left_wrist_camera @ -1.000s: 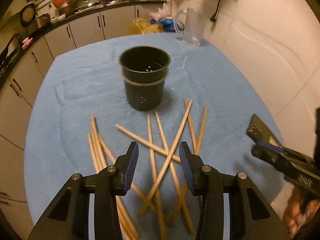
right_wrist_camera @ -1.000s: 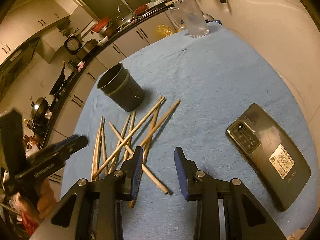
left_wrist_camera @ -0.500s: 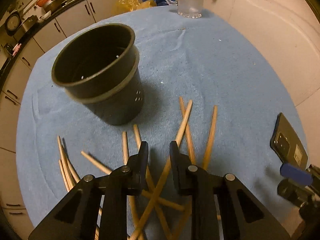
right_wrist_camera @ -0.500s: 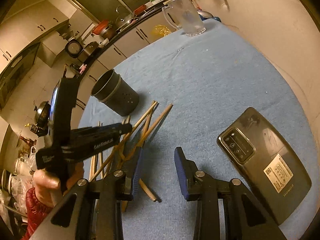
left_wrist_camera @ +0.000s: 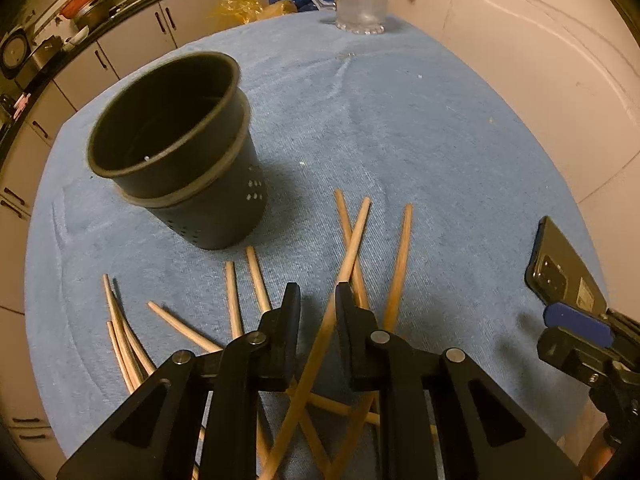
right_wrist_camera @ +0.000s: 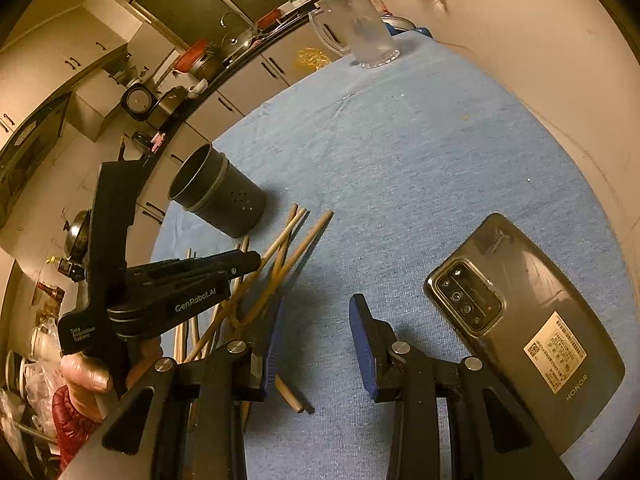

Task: Organize utensils
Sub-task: 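Close the left tool on a wooden chopstick while the right tool grasps another chopstick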

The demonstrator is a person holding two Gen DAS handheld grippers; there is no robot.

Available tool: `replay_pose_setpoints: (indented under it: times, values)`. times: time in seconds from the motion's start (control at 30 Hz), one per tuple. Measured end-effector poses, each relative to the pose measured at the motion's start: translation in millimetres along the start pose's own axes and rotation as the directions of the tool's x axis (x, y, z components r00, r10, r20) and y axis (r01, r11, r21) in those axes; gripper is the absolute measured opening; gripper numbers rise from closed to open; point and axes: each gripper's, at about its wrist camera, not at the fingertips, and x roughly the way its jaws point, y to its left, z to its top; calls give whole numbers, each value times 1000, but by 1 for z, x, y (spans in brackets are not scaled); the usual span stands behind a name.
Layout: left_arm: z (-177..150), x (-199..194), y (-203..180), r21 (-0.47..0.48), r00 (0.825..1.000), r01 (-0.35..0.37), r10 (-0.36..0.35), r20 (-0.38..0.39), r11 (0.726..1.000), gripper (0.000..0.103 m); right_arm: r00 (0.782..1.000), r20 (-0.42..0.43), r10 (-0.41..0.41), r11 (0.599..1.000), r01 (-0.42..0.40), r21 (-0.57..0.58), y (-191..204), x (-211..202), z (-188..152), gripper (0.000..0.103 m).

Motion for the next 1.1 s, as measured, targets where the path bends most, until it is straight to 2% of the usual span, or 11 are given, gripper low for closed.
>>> replay_pose_setpoints:
  times: [0.33, 0.43, 0.5, 0.6, 0.77, 1.0, 1.1]
  values:
    - [-2, 18, -7, 23, 999, 2, -2, -37, 1000, 17, 1000, -23, -4, 1000, 4, 14, 0, 9, 4, 36]
    - [-4, 20, -3, 1, 999, 6, -6, -32, 1000, 9, 1000, -31, 0, 999, 1, 34, -1, 14, 7, 35]
    - [-7, 14, 6, -33, 1000, 19, -19, -14, 999, 7, 999, -43, 4, 998, -1, 56, -3, 19, 10, 35]
    - [-12, -1, 18, -67, 998, 48, -46, 34, 997, 7, 997, -73, 14, 996, -7, 84, -3, 29, 15, 29]
    - [-24, -27, 47, -126, 991, 91, -78, 107, 988, 7, 993, -121, 13, 997, -4, 80, 10, 54, 24, 27]
    - [-40, -44, 64, -156, 982, 124, -99, 159, 980, 7, 980, -196, -24, 997, 37, 62, 29, 96, 32, 26]
    - [-48, -52, 65, -168, 979, 126, -95, 180, 978, 7, 977, -209, -41, 996, 55, 64, 31, 109, 32, 22]
